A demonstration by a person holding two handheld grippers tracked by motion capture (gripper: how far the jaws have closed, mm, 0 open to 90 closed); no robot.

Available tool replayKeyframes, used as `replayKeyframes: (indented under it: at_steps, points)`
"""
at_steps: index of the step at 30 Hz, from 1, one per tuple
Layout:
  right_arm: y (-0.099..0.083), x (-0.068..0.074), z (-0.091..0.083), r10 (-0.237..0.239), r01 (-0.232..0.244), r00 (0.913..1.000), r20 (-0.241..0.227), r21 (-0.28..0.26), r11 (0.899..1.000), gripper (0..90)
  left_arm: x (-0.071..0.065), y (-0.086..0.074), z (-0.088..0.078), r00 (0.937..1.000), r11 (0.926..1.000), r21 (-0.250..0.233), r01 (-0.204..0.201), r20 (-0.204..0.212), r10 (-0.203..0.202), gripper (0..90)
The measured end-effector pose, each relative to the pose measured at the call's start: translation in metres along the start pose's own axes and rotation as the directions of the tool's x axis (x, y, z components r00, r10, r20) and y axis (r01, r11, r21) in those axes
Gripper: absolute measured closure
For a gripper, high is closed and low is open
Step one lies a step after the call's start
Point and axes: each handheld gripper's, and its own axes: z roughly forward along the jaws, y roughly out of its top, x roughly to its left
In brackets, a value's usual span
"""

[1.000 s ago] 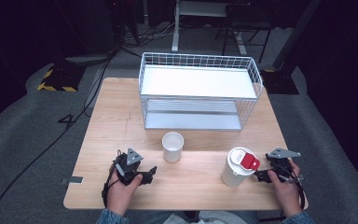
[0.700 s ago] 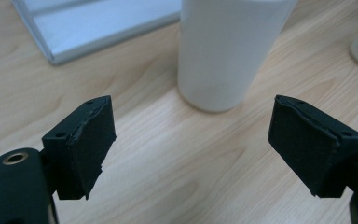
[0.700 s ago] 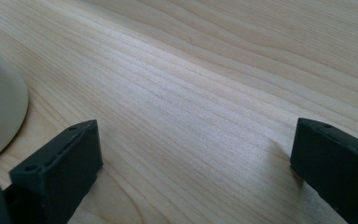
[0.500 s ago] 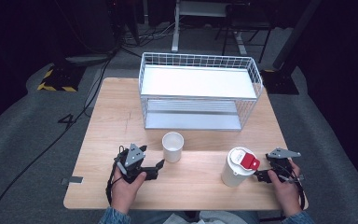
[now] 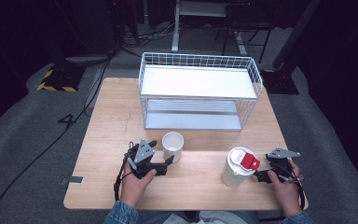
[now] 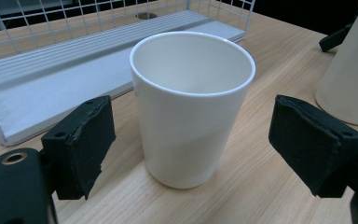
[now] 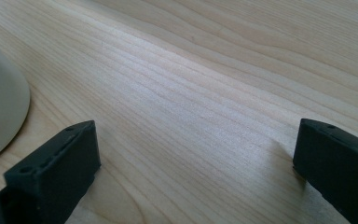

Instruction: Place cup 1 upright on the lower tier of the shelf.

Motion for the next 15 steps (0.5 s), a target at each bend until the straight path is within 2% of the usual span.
replayKeyframes:
  at_steps: [4, 12, 15]
  points:
    - [0.0, 0.0, 0.0, 0.0, 0.0, 1.0, 0.0, 0.0, 1.0, 0.5, -0.001, 0.001, 0.007, 1.0, 0.9999, -0.013, -0.009, 0.0, 0.009, 15.2]
    - [0.0, 0.0, 0.0, 0.001, -0.001, 1.0, -0.001, -0.001, 1.0, 0.4, 0.0, 0.0, 0.024, 0.9996, 0.9995, -0.022, 0.024, -0.015, -0.025, 15.1]
    - [0.0, 0.0, 0.0, 0.001, -0.001, 1.0, 0.0, 0.0, 1.0, 0.5, 0.001, -0.001, 0.029, 0.9994, 0.9989, -0.033, 0.032, -0.008, -0.033, 14.8]
